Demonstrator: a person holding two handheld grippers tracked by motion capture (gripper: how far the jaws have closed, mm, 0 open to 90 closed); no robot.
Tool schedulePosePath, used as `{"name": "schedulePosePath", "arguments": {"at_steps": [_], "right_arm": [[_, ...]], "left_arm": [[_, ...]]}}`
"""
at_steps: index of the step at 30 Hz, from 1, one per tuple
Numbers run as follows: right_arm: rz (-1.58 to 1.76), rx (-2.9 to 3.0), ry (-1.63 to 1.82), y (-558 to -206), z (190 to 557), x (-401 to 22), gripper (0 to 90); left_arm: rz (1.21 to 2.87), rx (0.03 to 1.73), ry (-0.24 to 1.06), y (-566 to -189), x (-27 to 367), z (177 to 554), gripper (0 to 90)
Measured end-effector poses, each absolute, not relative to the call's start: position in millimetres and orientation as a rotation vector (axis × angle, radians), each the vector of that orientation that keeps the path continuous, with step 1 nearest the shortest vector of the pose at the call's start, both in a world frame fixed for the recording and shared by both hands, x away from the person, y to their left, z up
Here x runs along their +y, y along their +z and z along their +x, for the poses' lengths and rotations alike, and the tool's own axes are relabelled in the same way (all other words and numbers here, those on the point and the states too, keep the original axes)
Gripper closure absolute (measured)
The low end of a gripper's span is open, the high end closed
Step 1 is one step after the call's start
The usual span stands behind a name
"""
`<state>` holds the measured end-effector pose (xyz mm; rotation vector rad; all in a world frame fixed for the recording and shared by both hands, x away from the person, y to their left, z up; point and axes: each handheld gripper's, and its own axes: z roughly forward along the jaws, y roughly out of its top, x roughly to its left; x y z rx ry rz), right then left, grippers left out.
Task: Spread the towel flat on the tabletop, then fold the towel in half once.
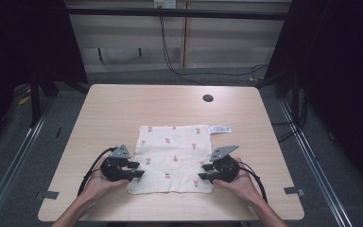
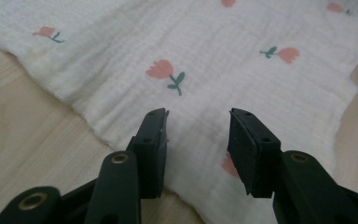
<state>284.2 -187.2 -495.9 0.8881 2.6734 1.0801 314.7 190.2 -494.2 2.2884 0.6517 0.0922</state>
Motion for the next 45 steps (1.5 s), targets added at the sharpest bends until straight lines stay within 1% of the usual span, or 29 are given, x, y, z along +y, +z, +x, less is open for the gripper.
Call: {"name": "schedulePosePath", "arguments": {"at_steps": [2, 3, 5, 6, 8, 11, 12, 14, 16, 17, 22, 27, 29, 30, 32, 34, 35, 37, 38, 40, 42, 45], "right_arm": [[0.848, 2.660, 1.049, -496, 281, -185, 60.4], [0.831, 2.655, 1.023, -496, 279, -184, 62.7], [0.794, 2.676, 0.994, -493, 276, -184, 70.6], [0.799, 2.685, 0.986, -493, 275, -185, 73.5], [0.815, 2.692, 1.003, -493, 274, -188, 80.8], [0.866, 2.702, 1.038, -494, 274, -197, 85.9], [0.863, 2.708, 1.045, -494, 273, -199, 86.5], [0.869, 2.720, 1.043, -493, 271, -202, 86.9], [0.875, 2.731, 1.053, -493, 267, -204, 87.2], [0.868, 2.734, 1.053, -493, 265, -204, 87.3], [0.834, 2.757, 1.056, -492, 251, -207, 87.3], [0.830, 2.776, 1.050, -491, 243, -206, 87.3], [0.818, 2.805, 1.046, -490, 240, -206, 86.9], [0.819, 2.803, 1.049, -490, 240, -206, 84.5], [0.840, 2.784, 1.072, -489, 242, -207, 79.4], [0.864, 2.738, 1.129, -483, 246, -211, 77.1], [0.877, 2.715, 1.174, -481, 249, -213, 76.8], [0.894, 2.685, 1.196, -475, 254, -215, 72.4], [0.900, 2.672, 1.210, -473, 259, -216, 72.4], [0.915, 2.654, 1.205, -472, 263, -215, 70.4], [0.939, 2.640, 1.217, -472, 269, -215, 68.3], [0.957, 2.618, 1.208, -469, 274, -215, 64.0]], "left_arm": [[2.303, 0.654, 0.119, -495, 188, 312, 53.5], [2.311, 0.651, 0.119, -495, 187, 310, 51.3], [2.315, 0.644, 0.124, -494, 186, 304, 50.5], [2.326, 0.639, 0.147, -494, 185, 302, 52.1], [2.325, 0.617, 0.133, -494, 184, 299, 59.4], [2.318, 0.572, 0.098, -495, 184, 295, 72.2], [2.309, 0.571, 0.102, -496, 183, 293, 77.6], [2.313, 0.558, 0.081, -496, 181, 291, 84.8], [2.311, 0.557, 0.064, -496, 181, 289, 88.5], [2.309, 0.556, 0.040, -496, 181, 288, 88.8], [2.321, 0.553, 0.043, -495, 181, 277, 89.0], [2.326, 0.547, 0.013, -494, 183, 269, 89.0], [2.333, 0.531, 0.011, -493, 184, 266, 88.6], [2.331, 0.541, 0.013, -492, 185, 266, 87.2], [2.300, 0.552, -0.011, -492, 186, 269, 80.2], [2.293, 0.543, -0.030, -491, 189, 273, 75.0], [2.280, 0.553, -0.025, -490, 190, 274, 72.2], [2.238, 0.583, -0.014, -487, 194, 277, 67.3], [2.232, 0.598, -0.006, -486, 197, 280, 62.9], [2.214, 0.623, -0.001, -485, 199, 284, 61.3], [2.198, 0.659, 0.033, -483, 202, 289, 56.7], [2.166, 0.687, 0.046, -478, 205, 295, 55.2]]}}
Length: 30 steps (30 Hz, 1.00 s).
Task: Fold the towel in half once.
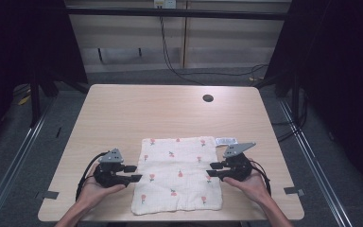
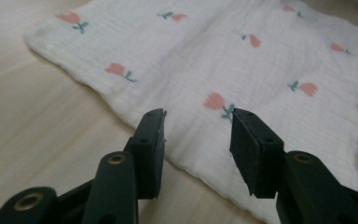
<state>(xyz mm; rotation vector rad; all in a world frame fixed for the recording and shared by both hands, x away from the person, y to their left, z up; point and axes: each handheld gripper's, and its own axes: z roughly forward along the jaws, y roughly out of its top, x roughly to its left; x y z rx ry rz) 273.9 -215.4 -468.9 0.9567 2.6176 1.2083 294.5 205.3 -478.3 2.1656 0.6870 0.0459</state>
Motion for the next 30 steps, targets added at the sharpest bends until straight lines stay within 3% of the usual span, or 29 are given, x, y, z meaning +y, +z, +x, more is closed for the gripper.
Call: {"name": "schedulePosePath", "arguments": {"at_steps": [8, 12, 21, 30], "right_arm": [[1.025, 2.519, 1.205, -454, 294, -233, 55.5], [1.053, 2.492, 1.168, -454, 314, -235, 53.6], [1.100, 2.451, 1.112, -469, 368, -229, 56.2], [1.158, 2.430, 1.036, -491, 387, -226, 51.5]], "left_arm": [[2.180, 0.649, 0.078, -466, 192, 315, 66.2], [2.181, 0.655, 0.096, -468, 178, 331, 67.3], [2.259, 0.656, 0.075, -491, 160, 333, 62.8], [2.269, 0.663, 0.076, -497, 159, 332, 56.7]]}}
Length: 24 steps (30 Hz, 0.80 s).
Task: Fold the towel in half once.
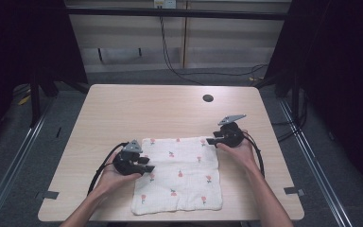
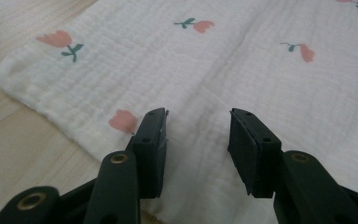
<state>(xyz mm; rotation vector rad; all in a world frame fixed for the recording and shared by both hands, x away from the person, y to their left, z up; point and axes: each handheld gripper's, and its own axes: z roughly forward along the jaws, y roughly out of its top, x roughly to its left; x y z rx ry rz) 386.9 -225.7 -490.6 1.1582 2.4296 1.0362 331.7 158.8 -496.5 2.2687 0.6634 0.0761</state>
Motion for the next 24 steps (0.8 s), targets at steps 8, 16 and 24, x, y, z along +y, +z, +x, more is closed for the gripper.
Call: {"name": "schedulePosePath", "arguments": {"at_steps": [8, 16, 24], "right_arm": [[1.129, 2.464, 0.989, -498, 390, -224, 52.6], [1.140, 2.461, 0.985, -501, 390, -222, 58.9], [1.136, 2.456, 0.964, -500, 388, -225, 77.1]], "left_arm": [[2.222, 0.666, 0.074, -489, 165, 332, 55.0], [2.159, 0.696, 0.102, -476, 181, 342, 52.8], [2.142, 0.792, 0.148, -479, 193, 363, 50.5]]}}
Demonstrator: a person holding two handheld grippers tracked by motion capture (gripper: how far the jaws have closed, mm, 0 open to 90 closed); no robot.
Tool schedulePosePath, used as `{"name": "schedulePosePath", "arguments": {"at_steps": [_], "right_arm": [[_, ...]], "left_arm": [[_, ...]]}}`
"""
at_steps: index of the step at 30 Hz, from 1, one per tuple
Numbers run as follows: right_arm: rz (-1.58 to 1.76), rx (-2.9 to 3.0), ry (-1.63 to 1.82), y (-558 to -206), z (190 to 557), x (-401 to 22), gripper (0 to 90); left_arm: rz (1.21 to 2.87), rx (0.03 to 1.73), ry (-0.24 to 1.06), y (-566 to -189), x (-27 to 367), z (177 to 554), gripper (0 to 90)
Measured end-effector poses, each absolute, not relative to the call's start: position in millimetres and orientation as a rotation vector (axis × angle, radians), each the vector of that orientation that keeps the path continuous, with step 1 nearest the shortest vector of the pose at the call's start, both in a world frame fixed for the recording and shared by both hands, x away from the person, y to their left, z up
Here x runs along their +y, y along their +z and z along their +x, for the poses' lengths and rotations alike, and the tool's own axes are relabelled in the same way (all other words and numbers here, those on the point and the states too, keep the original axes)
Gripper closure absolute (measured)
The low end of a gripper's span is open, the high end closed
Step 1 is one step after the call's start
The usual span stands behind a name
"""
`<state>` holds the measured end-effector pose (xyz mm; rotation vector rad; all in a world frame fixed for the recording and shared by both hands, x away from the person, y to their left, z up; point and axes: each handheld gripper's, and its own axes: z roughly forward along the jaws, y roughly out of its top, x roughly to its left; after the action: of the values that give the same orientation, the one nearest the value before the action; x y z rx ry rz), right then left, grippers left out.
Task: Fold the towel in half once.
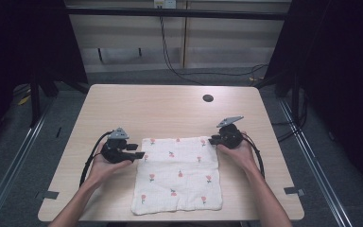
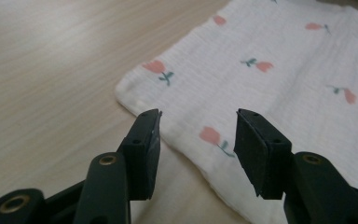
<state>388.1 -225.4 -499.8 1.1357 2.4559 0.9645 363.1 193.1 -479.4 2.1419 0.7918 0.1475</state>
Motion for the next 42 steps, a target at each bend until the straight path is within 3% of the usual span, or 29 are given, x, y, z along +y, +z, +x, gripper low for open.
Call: {"name": "schedulePosePath", "arguments": {"at_steps": [6, 22, 27, 32, 42], "right_arm": [[1.142, 2.475, 0.991, -500, 387, -226, 85.8], [1.166, 2.473, 1.029, -501, 388, -229, 86.5], [1.166, 2.469, 1.026, -501, 387, -228, 86.5], [1.179, 2.467, 1.039, -501, 387, -228, 86.9], [1.211, 2.463, 1.101, -501, 388, -230, 87.6]], "left_arm": [[2.139, 0.864, 0.167, -491, 190, 384, 48.8], [2.141, 0.873, 0.145, -505, 166, 407, 53.8], [2.175, 0.817, 0.151, -504, 160, 403, 62.4], [2.160, 0.842, 0.125, -505, 163, 407, 85.1], [2.102, 0.799, 0.108, -492, 167, 402, 86.0]]}}
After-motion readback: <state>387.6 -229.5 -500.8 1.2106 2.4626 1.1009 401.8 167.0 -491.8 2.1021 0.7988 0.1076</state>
